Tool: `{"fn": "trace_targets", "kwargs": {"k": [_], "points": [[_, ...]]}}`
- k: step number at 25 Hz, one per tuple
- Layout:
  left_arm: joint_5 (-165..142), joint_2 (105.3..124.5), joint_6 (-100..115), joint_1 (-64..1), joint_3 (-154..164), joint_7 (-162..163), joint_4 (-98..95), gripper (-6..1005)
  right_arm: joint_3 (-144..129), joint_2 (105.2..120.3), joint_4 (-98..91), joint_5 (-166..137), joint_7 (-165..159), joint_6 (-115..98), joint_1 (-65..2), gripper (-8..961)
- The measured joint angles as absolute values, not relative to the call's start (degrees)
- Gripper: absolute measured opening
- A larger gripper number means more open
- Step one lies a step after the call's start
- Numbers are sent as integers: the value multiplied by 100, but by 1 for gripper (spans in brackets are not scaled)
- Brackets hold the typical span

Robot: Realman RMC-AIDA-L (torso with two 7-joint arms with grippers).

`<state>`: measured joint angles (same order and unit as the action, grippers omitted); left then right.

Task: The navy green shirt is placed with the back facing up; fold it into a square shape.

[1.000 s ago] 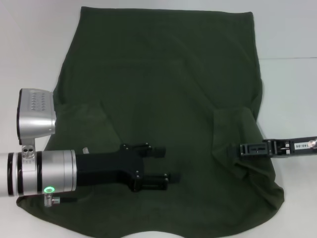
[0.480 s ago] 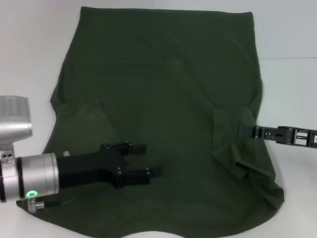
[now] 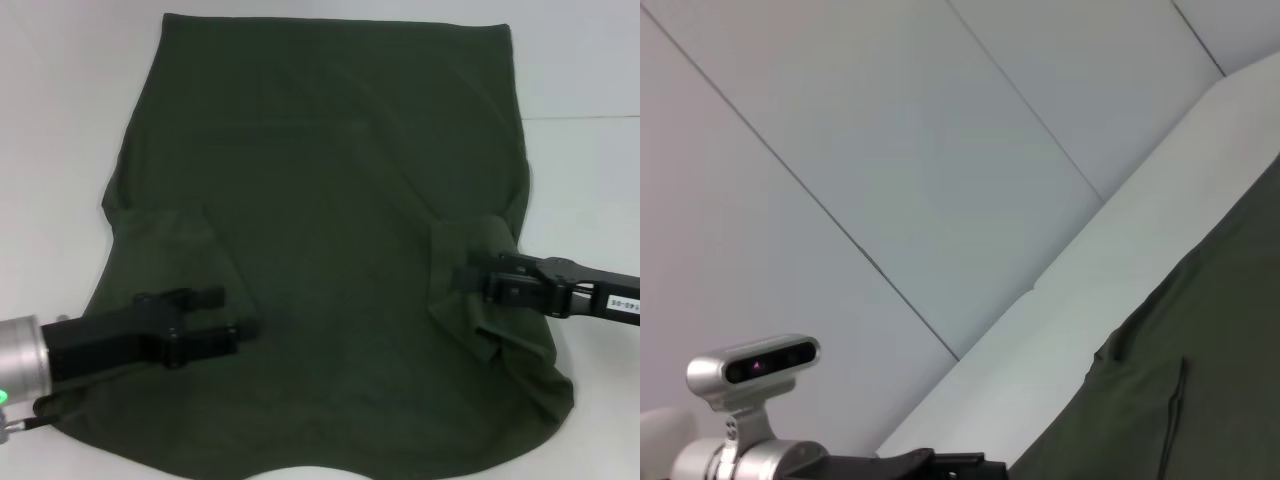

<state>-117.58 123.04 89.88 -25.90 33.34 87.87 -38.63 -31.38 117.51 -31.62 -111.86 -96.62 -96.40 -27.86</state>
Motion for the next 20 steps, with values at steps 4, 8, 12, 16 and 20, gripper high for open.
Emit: {"fn": "trace_targets", "kwargs": {"k": [4,8,12,16,20], "points": [[-11987,12244,9224,-2446,2886,9124,-4094,848,-3161,11819,-3151,-11189,-9651,-9396,-2876,887],[-12152,12184,9399,-2270,2455,9672,-4303,848,-3151,11828,-3147,-11186,-9658,-9328,-2941,937],[-12417,12167,9451,-2192,2227,10000,-4477,848,-3162,11830,-3146,-11186,-9607,-9283,-2979,935],[-12756,12163,9467,-2056,1893,10288,-4775,848,-3232,11822,-3164,-11203,-9586,-9217,-3031,933],[-13021,12168,9467,-1992,1692,10326,-4984,848,-3667,11764,-3177,-11223,-9574,-9185,-3102,931]]}}
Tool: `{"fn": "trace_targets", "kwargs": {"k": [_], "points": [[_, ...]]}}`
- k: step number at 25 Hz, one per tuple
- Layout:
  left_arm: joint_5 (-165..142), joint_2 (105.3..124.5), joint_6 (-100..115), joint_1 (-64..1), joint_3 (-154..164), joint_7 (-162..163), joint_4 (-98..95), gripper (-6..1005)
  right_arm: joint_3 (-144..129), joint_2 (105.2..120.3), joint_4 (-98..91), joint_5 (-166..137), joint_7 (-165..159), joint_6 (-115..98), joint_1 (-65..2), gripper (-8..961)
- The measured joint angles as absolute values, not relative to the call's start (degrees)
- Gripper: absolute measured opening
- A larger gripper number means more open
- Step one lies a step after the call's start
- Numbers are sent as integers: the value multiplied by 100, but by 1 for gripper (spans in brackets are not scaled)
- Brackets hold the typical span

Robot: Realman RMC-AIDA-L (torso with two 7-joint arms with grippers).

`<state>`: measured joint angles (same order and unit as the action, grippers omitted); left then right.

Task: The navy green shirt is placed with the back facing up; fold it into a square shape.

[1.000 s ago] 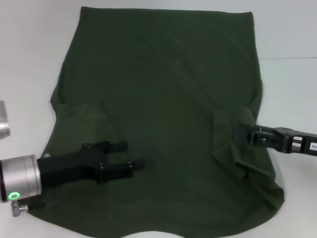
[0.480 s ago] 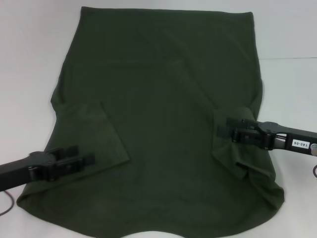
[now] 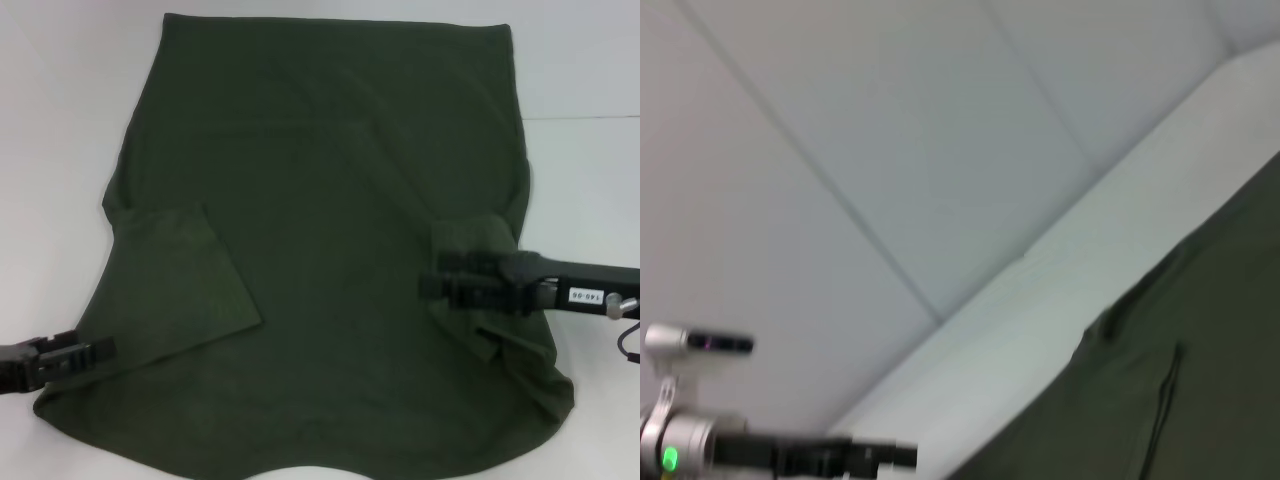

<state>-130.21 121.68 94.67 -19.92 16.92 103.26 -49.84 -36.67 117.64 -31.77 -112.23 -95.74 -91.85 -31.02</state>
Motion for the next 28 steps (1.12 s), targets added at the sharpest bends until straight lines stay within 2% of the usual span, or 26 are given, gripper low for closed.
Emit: {"fn": "trace_targets", "kwargs": {"k": [7,11,28], "points": [[-13318,12167,9451,-1907,1667,10285,-5276,848,-4531,11543,-3198,-11232,-9588,-9406,-3262,930],[-13501,12181,9412,-1874,1653,10261,-5405,848,-4696,11469,-3226,-11233,-9585,-9519,-3324,930],[-13934,12220,9195,-1811,1660,10040,-5599,848,-4533,11513,-3255,-11176,-9604,-9469,-3401,931]]}}
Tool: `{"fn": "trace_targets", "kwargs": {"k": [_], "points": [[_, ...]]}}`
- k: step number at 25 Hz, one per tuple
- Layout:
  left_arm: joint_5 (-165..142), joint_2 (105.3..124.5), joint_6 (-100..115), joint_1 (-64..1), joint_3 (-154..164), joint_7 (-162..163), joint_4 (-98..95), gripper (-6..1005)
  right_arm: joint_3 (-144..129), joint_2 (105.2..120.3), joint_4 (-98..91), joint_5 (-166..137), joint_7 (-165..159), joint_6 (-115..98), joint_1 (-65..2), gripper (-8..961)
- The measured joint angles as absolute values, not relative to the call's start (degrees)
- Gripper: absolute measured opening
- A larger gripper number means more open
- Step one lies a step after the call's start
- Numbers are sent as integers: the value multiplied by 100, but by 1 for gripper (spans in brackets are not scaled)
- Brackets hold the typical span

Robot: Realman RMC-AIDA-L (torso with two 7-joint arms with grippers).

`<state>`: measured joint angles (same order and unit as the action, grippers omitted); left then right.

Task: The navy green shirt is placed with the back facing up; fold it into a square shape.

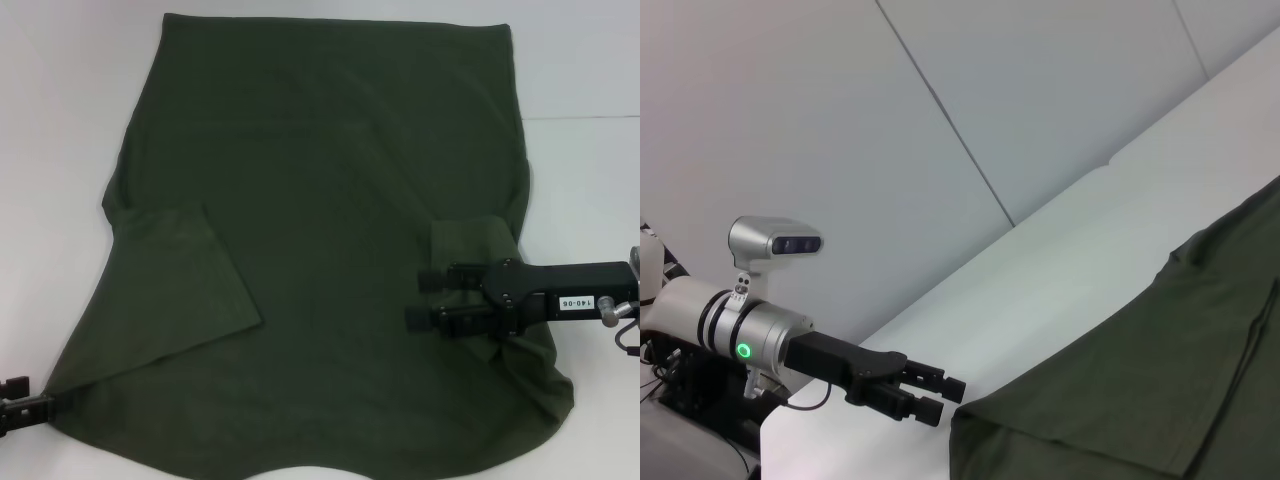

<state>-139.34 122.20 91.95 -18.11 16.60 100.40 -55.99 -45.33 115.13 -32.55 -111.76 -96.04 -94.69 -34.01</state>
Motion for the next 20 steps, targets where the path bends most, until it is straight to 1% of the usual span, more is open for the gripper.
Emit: {"fn": "trace_targets", "kwargs": {"k": [20], "points": [[-14082,12225,9219,-1859,1864,10034,-5569,847,-4386,11513,-3235,-11170,-9607,-9481,-3387,931]]}}
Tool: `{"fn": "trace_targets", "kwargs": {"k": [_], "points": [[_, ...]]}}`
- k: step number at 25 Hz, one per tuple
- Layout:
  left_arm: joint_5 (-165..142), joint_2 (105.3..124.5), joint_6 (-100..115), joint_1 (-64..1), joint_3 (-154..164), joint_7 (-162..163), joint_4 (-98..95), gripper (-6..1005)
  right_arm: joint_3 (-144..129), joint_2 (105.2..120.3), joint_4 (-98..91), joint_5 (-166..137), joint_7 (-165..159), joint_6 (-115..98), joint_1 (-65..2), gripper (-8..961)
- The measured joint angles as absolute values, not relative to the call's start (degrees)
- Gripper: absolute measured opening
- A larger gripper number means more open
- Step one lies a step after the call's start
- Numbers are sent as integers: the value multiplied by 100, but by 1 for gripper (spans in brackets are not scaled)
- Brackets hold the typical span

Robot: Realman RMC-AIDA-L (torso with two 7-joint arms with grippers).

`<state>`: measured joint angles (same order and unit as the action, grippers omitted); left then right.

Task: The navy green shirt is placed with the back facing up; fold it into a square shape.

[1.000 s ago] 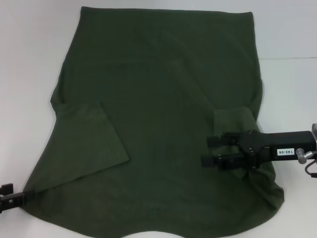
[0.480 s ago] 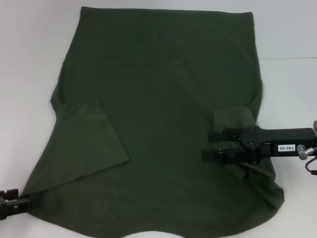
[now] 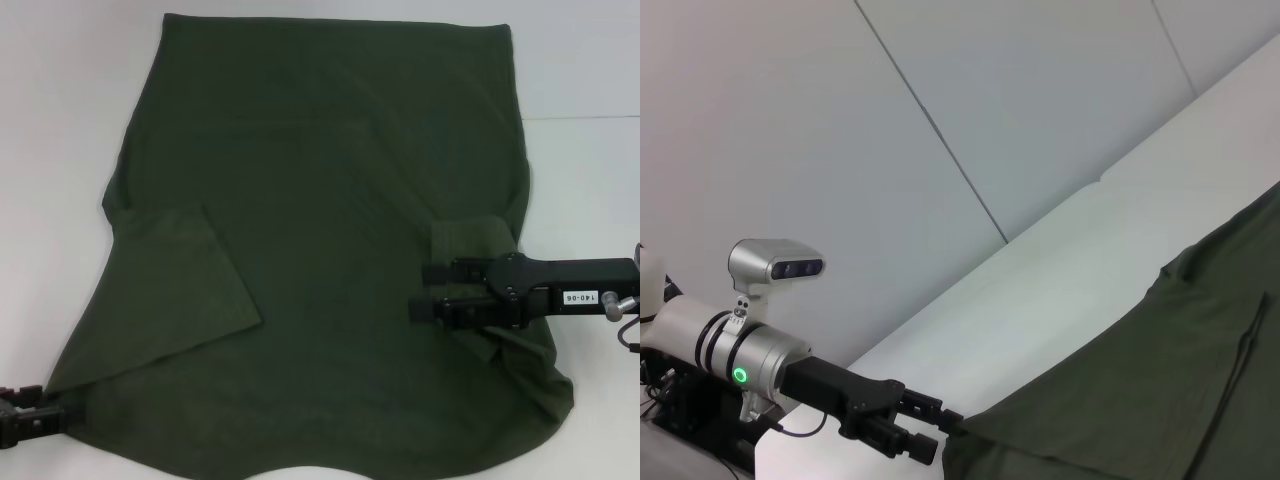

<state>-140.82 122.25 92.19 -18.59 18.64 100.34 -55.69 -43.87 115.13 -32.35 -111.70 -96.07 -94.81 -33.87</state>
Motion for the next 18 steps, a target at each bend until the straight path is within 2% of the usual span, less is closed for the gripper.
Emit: {"fn": "trace_targets", "kwargs": {"k": [18], "points": [[-14053,12263,9422,-2007,2237,10029,-5540,846,-4254,11520,-3243,-11170,-9560,-9546,-3340,930]]}}
